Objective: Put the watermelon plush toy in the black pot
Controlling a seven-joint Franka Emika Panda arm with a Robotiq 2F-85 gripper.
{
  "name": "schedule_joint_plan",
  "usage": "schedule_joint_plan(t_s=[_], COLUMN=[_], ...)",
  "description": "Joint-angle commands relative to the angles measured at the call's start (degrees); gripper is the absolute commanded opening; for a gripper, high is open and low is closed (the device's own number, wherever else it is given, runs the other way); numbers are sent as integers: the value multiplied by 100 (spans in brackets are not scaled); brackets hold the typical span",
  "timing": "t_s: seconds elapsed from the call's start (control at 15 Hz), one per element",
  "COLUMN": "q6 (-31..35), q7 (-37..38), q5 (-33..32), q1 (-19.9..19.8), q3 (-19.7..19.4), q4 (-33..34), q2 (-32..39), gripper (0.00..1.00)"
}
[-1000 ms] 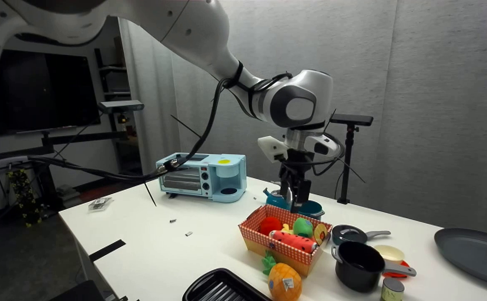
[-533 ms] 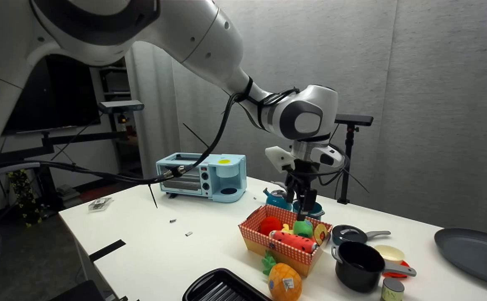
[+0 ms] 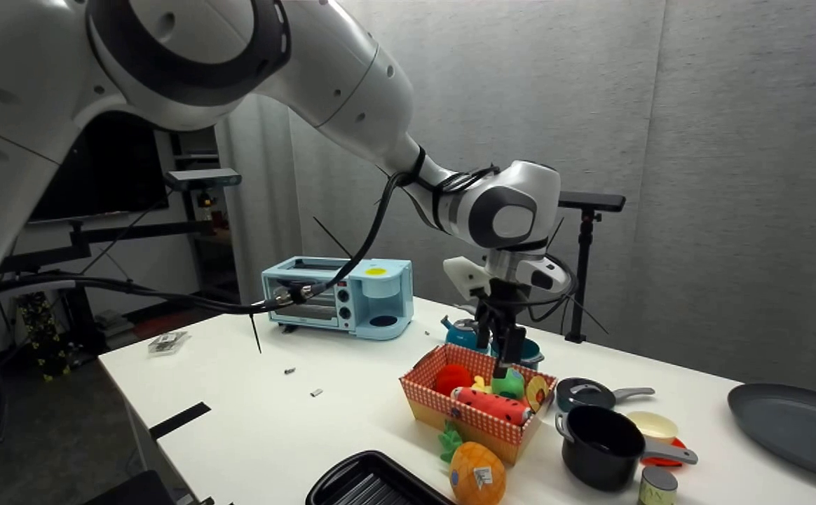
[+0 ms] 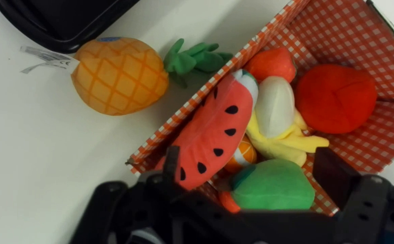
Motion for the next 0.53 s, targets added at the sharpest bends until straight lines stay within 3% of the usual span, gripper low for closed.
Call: schedule_joint_plan(t_s=[0.0, 0.47], q6=[-77, -8], q7=[172, 115], q5=[-9, -2], q1=[9, -34], q3=[13, 2], q4=[344, 429], q2=[246, 482], gripper=[100, 100])
